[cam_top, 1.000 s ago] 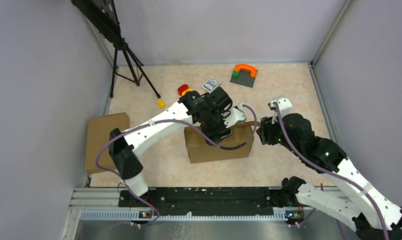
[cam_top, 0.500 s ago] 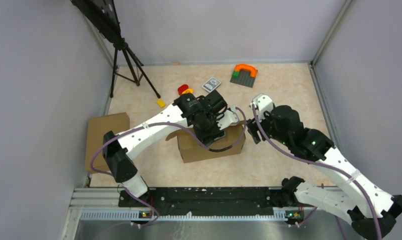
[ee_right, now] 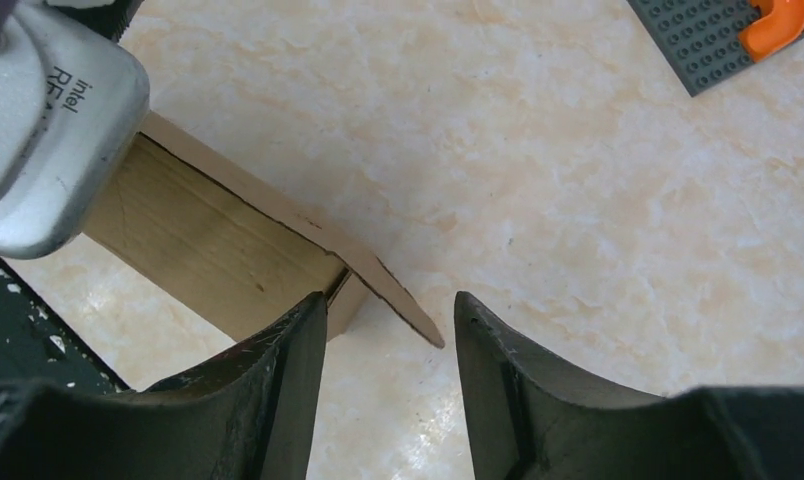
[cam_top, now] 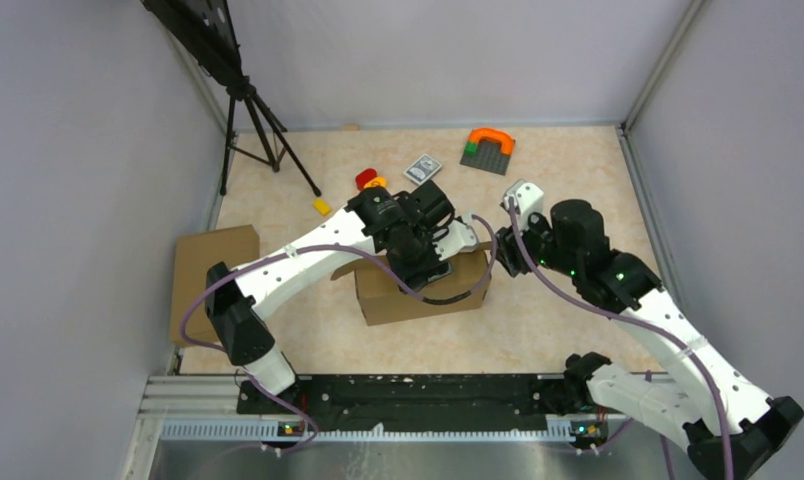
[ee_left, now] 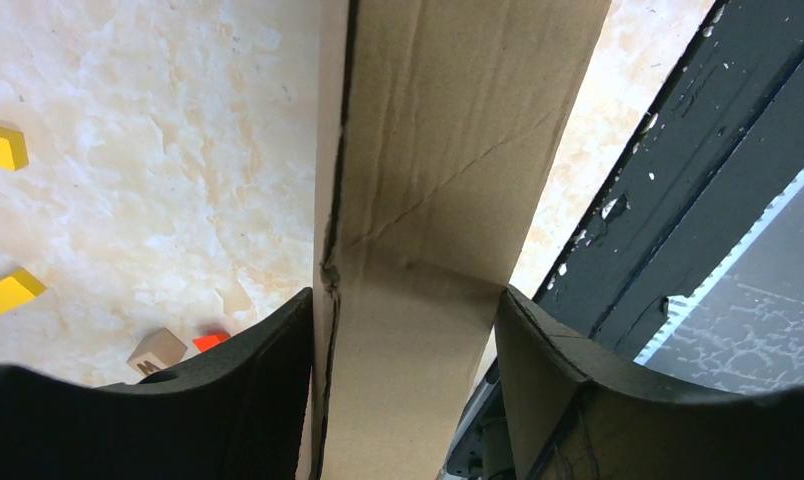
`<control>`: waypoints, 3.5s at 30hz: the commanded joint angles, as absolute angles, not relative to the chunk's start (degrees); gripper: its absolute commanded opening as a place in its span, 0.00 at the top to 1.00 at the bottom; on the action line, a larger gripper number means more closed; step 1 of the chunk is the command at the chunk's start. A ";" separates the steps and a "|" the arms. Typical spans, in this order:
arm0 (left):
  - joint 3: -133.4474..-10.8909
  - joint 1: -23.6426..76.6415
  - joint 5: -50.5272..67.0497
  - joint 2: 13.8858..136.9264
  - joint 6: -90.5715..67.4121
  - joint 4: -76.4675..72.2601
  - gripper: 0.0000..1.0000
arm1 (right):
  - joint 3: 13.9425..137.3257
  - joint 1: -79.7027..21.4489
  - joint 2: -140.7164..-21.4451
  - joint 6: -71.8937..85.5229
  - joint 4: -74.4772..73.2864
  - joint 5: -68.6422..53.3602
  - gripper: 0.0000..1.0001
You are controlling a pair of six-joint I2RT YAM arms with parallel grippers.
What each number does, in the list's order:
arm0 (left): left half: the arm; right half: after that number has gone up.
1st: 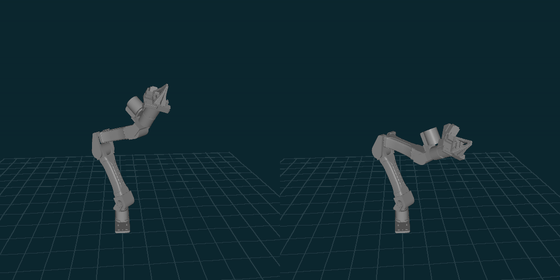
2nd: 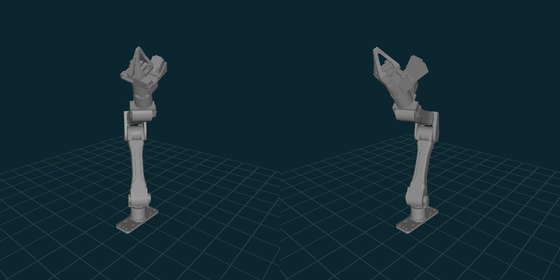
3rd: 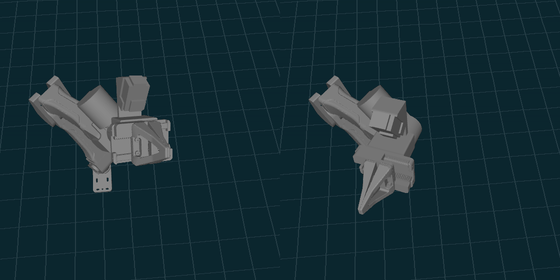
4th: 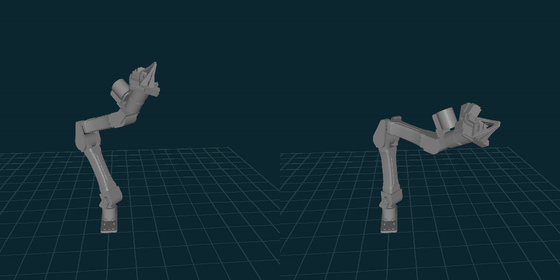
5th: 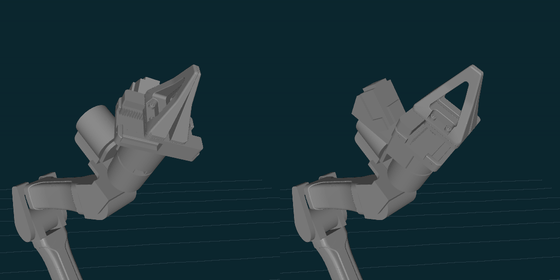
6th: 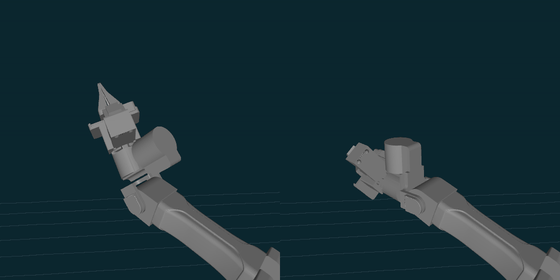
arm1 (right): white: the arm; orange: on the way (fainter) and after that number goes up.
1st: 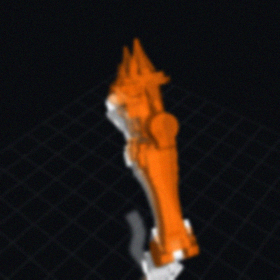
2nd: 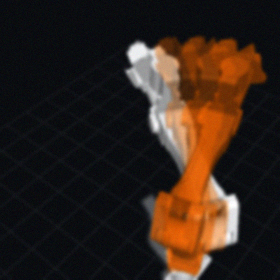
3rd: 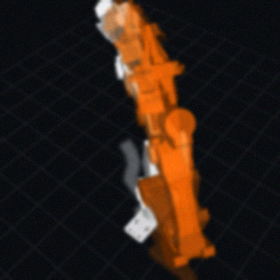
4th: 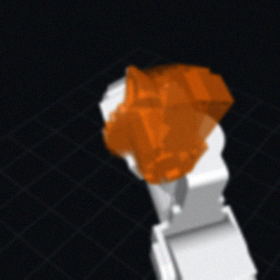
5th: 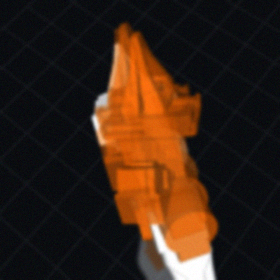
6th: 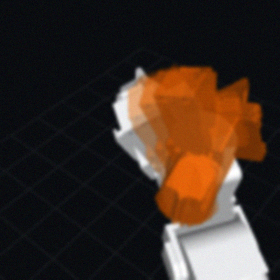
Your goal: Fold the paper box
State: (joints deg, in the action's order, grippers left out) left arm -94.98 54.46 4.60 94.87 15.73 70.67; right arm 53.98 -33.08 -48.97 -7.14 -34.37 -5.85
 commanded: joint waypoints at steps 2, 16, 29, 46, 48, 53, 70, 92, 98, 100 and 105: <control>-94.43 54.67 5.80 92.81 16.94 70.42 0.46 | 54.32 -31.74 -51.33 -7.74 -30.15 -11.18 0.58; -95.26 54.65 6.59 94.00 16.98 70.69 0.47 | 62.61 -31.68 -58.12 9.84 -40.77 -11.98 1.00; -96.81 54.67 6.33 96.50 16.04 71.60 0.47 | 71.02 -31.55 -65.90 22.33 -50.67 -12.44 1.00; -99.98 54.62 6.19 99.55 11.34 72.95 0.47 | 60.05 -35.84 -57.08 29.58 -42.82 -2.89 1.00; -100.25 54.61 6.07 99.66 10.45 72.88 0.47 | 59.52 -37.06 -56.66 29.77 -42.40 -1.54 1.00; -100.53 54.65 5.67 100.09 8.58 72.52 0.47 | 57.72 -39.61 -55.38 30.72 -41.60 2.38 1.00; -100.89 54.66 4.63 100.12 7.02 72.83 0.47 | 55.93 -42.56 -52.00 27.38 -42.93 7.09 1.00; -102.05 54.92 3.63 100.31 3.35 72.62 0.49 | 48.00 -42.90 -45.53 28.09 -38.48 8.34 0.86; -102.17 56.01 4.38 100.24 5.65 73.32 0.50 | 55.07 -42.98 -48.21 25.89 -41.81 12.84 0.71; -102.70 56.28 4.49 100.37 6.12 73.74 0.50 | 56.59 -42.97 -49.27 24.97 -41.79 12.86 0.65; -103.17 56.57 4.35 100.63 6.62 74.39 0.50 | 58.86 -42.91 -50.10 23.87 -40.63 11.71 0.62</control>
